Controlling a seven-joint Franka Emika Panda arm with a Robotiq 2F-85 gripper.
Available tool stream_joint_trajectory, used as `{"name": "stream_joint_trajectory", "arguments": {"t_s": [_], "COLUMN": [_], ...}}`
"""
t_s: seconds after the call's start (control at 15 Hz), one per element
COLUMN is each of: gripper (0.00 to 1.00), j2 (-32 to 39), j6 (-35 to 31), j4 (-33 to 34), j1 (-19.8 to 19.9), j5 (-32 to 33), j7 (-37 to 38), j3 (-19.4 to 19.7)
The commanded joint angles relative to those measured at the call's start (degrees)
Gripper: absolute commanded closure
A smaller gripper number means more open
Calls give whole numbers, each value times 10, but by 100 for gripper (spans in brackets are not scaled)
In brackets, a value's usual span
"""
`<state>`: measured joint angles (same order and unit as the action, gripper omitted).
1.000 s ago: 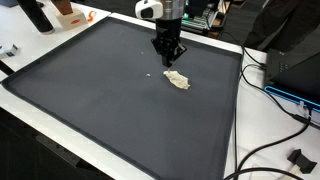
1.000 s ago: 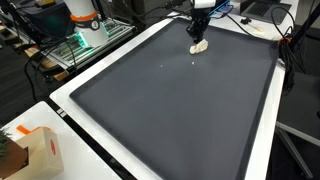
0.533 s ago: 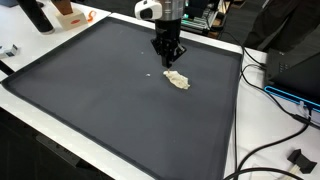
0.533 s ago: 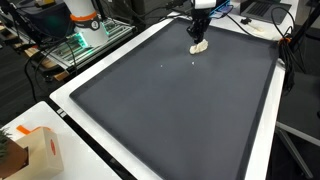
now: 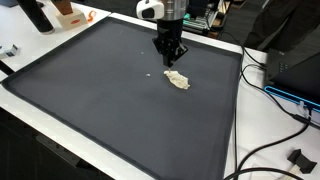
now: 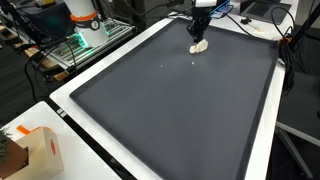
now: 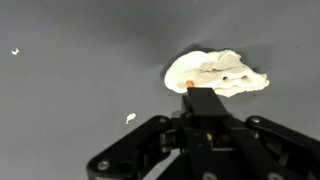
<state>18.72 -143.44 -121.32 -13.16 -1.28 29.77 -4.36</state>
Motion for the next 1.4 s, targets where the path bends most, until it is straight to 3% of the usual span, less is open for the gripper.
{"name": "stream_joint_trajectory", "arguments": {"t_s": [0.0,1.33], "gripper": [97,97], "j2": [-24,-140], "j6": [28,153], "j4": [-1,13], "j1": [-17,-22], "j5": [23,170], "j7": [31,202], "j3": [12,-19]}}
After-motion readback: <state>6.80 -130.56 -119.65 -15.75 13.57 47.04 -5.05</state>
